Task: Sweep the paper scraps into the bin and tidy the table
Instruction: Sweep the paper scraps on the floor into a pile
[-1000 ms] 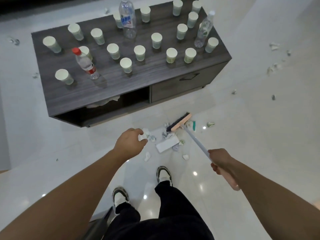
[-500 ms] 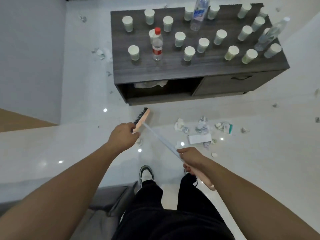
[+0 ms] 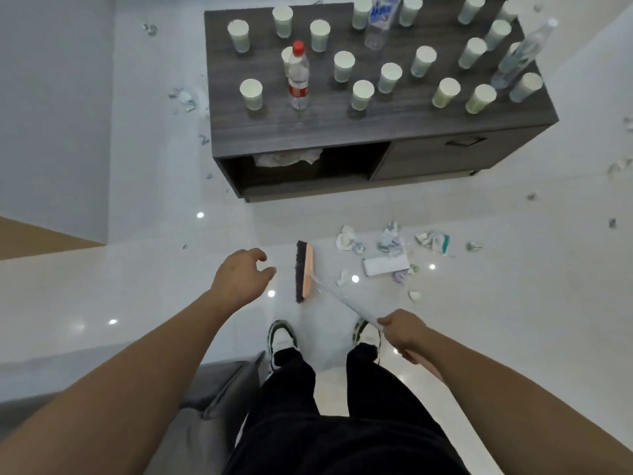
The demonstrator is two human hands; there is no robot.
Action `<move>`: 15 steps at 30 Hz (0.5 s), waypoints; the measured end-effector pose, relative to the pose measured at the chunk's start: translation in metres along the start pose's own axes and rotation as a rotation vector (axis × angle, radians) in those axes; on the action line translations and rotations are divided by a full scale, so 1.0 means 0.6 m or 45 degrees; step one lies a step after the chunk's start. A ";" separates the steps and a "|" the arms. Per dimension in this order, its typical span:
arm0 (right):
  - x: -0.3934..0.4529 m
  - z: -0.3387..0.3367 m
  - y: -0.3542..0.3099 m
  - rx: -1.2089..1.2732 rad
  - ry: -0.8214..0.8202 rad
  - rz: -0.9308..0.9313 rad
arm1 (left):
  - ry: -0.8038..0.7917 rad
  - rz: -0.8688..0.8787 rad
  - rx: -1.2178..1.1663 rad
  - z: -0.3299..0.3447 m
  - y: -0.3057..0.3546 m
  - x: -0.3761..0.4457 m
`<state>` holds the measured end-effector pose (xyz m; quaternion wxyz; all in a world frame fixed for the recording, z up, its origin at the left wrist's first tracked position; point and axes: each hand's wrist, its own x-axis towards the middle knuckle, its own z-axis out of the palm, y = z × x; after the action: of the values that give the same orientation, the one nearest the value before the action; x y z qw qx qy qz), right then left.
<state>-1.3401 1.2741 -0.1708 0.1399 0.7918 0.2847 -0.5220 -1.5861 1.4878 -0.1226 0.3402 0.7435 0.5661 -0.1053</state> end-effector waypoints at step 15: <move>-0.018 -0.216 0.403 0.117 0.250 0.362 | -0.145 0.344 0.257 0.140 0.395 0.057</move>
<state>-1.1020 1.1450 -0.1252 0.1472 0.8768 0.1581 -0.4295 -1.3388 1.4314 -0.1122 0.3063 0.8360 0.4274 -0.1571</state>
